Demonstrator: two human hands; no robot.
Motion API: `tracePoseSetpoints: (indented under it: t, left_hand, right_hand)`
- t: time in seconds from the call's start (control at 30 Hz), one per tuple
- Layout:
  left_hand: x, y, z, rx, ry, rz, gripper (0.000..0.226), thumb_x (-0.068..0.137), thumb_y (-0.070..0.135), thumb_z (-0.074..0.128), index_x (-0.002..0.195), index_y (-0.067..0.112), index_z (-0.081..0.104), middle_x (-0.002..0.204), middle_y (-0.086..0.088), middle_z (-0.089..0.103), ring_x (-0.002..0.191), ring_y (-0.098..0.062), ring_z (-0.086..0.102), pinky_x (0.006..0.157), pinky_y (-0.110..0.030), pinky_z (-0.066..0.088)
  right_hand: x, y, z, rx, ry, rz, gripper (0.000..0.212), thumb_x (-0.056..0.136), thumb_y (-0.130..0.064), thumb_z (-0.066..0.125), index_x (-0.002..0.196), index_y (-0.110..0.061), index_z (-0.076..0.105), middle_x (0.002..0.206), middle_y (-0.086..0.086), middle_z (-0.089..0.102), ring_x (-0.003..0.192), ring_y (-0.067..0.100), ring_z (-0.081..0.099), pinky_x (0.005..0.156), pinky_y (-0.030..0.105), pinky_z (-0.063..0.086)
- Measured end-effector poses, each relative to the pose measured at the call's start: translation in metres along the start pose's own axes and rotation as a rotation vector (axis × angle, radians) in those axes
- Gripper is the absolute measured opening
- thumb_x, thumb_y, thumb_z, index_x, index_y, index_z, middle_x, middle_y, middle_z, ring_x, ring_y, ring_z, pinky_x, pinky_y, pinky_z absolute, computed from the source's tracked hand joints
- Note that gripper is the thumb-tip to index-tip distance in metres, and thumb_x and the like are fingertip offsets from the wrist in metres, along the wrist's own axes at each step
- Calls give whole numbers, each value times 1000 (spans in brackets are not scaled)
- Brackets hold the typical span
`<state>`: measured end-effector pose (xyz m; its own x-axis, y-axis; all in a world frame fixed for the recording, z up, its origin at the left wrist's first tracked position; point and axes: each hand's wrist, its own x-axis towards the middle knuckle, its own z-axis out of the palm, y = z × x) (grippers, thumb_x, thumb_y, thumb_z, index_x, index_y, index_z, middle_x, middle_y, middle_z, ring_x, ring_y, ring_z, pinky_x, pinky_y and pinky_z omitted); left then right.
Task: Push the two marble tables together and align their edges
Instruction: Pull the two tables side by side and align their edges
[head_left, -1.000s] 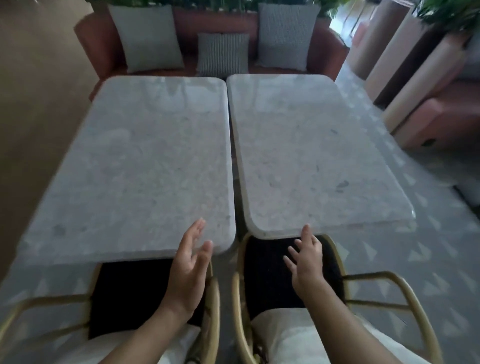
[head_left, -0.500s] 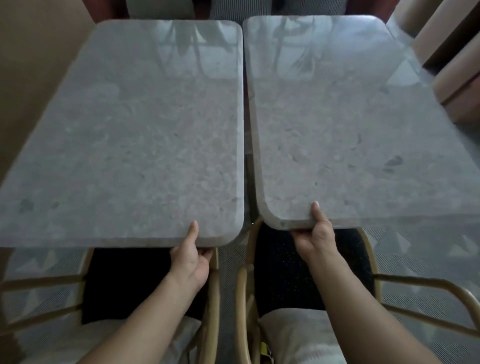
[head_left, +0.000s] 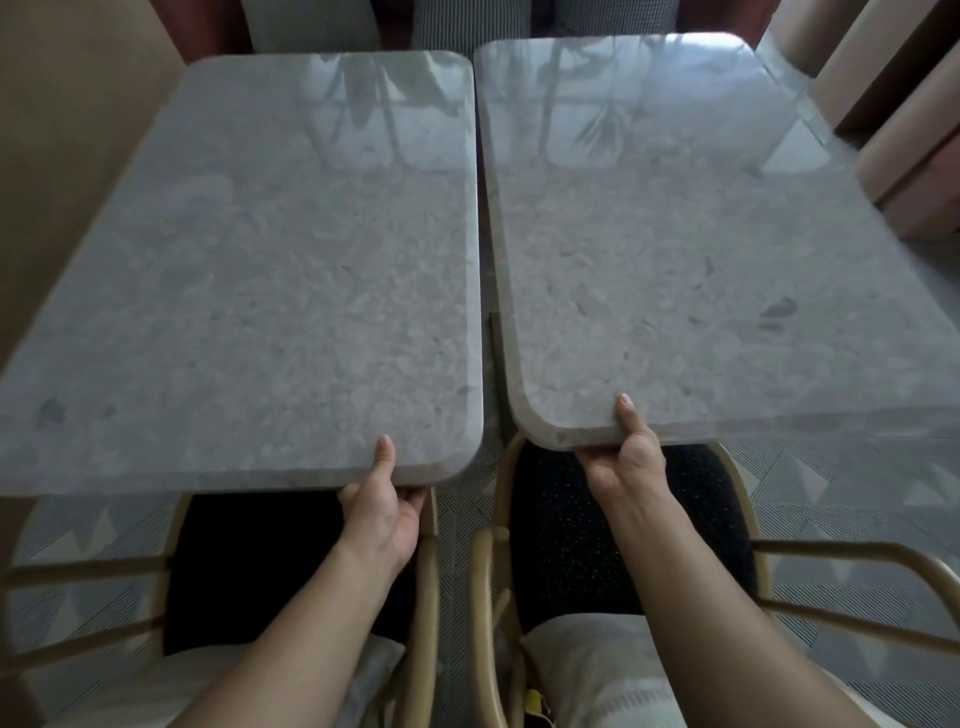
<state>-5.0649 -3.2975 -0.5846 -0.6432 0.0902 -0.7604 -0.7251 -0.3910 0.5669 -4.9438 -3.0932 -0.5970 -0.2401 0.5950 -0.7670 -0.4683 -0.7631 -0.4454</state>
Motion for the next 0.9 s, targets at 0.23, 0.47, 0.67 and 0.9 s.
tracePoseSetpoints:
  t: [0.23,0.47,0.67,0.9]
  left_hand:
    - [2,-1,-2,-8,-26,-5,53,101,18,70,149,13,46,141,-14,63,129,-36,63,86,-52,59]
    - [1,-1,-2,-28,-30,-19,55,100,16,71,149,13,45,141,-14,63,116,-32,67,84,-50,60]
    - [0,-2,-1,-19,-22,-25,60,100,16,71,151,13,39,145,-15,61,125,-35,64,77,-46,60]
    - [0,-3,-3,7,-23,-37,60,100,20,72,149,11,38,145,-15,60,128,-35,64,79,-44,61]
  right_hand:
    - [-6,0,3,-17,19,-10,47,100,-14,73,145,-12,58,136,16,72,124,38,70,74,58,60]
    - [-12,2,-1,-24,22,-11,45,102,-14,70,145,-11,58,136,15,72,124,37,70,84,60,58]
    - [-23,9,-10,-3,24,0,43,103,-15,68,145,-10,59,136,14,72,121,35,70,89,60,56]
    - [-35,20,-21,3,28,-2,44,103,-16,69,145,-8,58,138,16,71,129,39,67,95,63,55]
